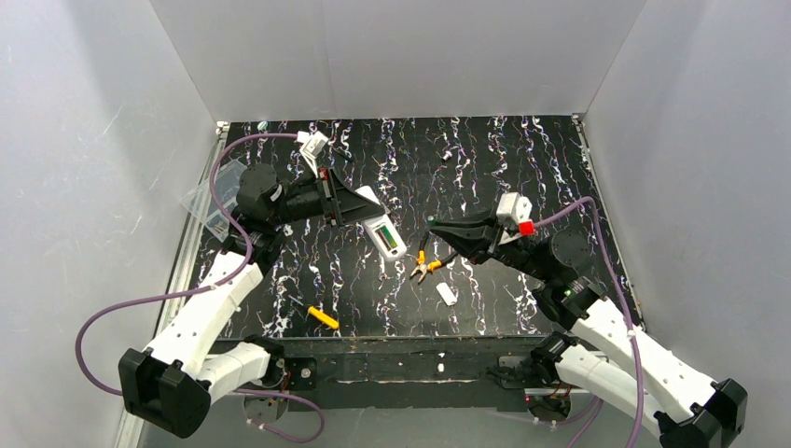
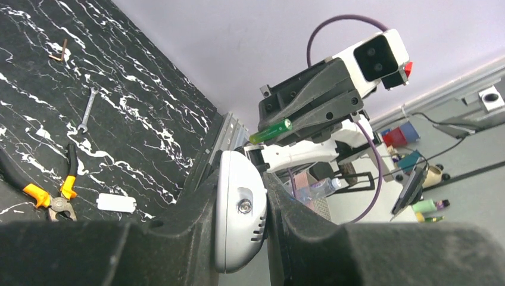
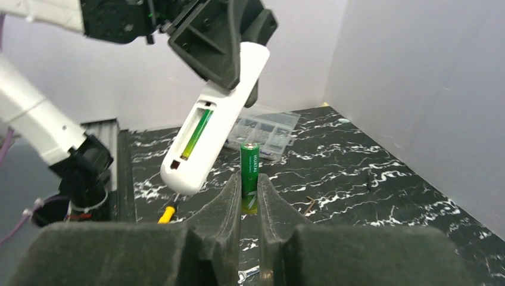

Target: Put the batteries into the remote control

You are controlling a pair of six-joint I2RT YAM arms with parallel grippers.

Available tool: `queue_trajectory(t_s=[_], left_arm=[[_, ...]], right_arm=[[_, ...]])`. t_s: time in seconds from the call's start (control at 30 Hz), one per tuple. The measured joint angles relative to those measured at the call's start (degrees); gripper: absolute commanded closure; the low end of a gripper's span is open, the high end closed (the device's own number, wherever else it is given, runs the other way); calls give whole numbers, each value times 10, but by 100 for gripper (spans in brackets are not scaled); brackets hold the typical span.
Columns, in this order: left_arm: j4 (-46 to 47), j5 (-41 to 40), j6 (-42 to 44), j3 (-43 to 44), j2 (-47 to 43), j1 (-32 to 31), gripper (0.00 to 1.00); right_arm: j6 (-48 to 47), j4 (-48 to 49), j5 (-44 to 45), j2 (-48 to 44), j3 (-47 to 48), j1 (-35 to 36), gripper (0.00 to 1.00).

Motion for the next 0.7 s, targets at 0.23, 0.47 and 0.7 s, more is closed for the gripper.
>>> queue_trajectory(t_s=[0.23, 0.47, 0.7], left_arm=[[-9, 27, 51, 0, -17, 0, 100], [1, 31, 76, -1, -29, 0, 100], [1, 31, 83, -2, -29, 0, 100]], right_arm=[[-52, -24, -78, 17, 19, 0, 99], [-70, -34, -92, 25, 26, 0, 99], [-71, -42, -91, 28, 27, 0, 99]])
